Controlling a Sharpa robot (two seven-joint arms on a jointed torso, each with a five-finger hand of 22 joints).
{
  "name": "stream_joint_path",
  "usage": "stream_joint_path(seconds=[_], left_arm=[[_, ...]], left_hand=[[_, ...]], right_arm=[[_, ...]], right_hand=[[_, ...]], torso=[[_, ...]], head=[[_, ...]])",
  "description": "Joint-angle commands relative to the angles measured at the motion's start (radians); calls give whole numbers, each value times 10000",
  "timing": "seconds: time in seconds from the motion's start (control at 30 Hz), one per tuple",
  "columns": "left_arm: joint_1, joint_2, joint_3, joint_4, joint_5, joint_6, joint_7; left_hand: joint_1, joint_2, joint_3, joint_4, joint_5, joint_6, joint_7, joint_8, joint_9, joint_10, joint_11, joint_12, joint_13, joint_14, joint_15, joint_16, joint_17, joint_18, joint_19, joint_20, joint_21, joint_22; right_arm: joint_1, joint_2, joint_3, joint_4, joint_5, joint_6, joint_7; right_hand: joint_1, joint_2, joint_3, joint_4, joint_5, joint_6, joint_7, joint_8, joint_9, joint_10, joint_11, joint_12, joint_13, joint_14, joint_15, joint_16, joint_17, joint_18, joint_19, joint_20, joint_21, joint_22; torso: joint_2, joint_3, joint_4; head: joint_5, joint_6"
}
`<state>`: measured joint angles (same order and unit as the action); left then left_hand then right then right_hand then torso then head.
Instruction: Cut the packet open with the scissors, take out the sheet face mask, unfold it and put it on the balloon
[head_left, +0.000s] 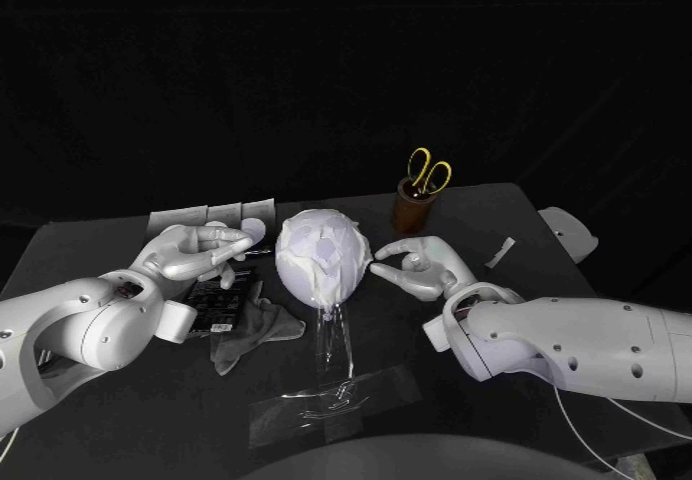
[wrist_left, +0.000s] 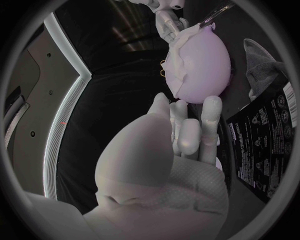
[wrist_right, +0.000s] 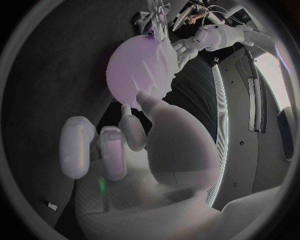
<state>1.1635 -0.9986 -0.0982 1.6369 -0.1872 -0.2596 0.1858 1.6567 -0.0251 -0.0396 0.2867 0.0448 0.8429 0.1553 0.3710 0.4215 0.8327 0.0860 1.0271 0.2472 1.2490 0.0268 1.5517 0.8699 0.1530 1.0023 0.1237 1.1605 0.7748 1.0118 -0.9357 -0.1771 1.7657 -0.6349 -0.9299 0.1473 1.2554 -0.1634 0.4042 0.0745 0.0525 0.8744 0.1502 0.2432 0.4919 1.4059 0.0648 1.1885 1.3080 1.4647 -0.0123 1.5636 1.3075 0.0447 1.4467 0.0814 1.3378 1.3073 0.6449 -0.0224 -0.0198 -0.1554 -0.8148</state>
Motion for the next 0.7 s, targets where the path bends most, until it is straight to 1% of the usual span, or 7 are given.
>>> stream_joint_path(seconds=[0.03, 0.17, 0.37, 0.53, 0.7], left_arm=[[2, 14, 8, 22, -20, 125, 47], [2, 10, 8, 25, -20, 117, 48], [2, 11, 7, 20, -21, 118, 51], [2, 8, 7, 20, -24, 124, 50], [2, 5, 7, 24, -25, 126, 52]], left_hand=[[114, 0, 27, -10, 36, -105, 6, -60, 13, -102, 3, 13, 17, 24, 5, 22, -2, 44, 49, 16, 49, 15], [114, 0, 27, -10, 36, -105, 6, -60, 13, -102, 3, 13, 17, 24, 5, 22, -2, 44, 49, 16, 49, 15], [114, 0, 27, -10, 36, -105, 6, -60, 13, -102, 3, 13, 17, 24, 5, 22, -2, 44, 49, 16, 49, 15], [114, 0, 27, -10, 36, -105, 6, -60, 13, -102, 3, 13, 17, 24, 5, 22, -2, 44, 49, 16, 49, 15], [114, 0, 27, -10, 36, -105, 6, -60, 13, -102, 3, 13, 17, 24, 5, 22, -2, 44, 49, 16, 49, 15]], right_arm=[[-7, 112, 3, -61, -308, 540, -148], [-7, 200, 4, -98, -286, 691, -198], [-7, 283, 4, -76, -165, 769, -148], [-6, 323, 4, -18, -3, 655, 27], [-7, 348, 5, 19, 168, 460, 220]], right_hand=[[-35, -87, -75, 8, -29, -80, -3, -82, -28, -86, -9, -40, 576, 995, 67, -38, 2431, 70, -21, 65, -47, 1881], [-96, -83, -164, 57, -28, 9, -4, -97, -59, -75, 0, 7, 591, 1004, 86, -20, 2463, 71, -12, 111, -26, 1889], [-161, 6, -296, 163, -29, 391, -85, -44, -103, -22, -62, 125, 627, 1022, 49, 11, 2519, 80, 14, 154, 23, 1909], [-185, 66, -345, 221, -30, 555, -129, -28, -130, 45, -98, 252, 682, 1042, 21, 43, 2577, 68, 55, 152, 96, 1934], [-31, 189, -309, 184, -32, 773, -199, -18, -174, 163, -162, 464, 778, 1061, -32, 72, 2633, 38, 140, 124, 245, 1983]], torso=[[5, -6, 5], [-8, -9, 3], [-9, -3, -2], [2, 1, -2], [4, -1, -7]], head=[[-8, -27], [-11, -48], [7, -44], [14, -35], [19, -38]])
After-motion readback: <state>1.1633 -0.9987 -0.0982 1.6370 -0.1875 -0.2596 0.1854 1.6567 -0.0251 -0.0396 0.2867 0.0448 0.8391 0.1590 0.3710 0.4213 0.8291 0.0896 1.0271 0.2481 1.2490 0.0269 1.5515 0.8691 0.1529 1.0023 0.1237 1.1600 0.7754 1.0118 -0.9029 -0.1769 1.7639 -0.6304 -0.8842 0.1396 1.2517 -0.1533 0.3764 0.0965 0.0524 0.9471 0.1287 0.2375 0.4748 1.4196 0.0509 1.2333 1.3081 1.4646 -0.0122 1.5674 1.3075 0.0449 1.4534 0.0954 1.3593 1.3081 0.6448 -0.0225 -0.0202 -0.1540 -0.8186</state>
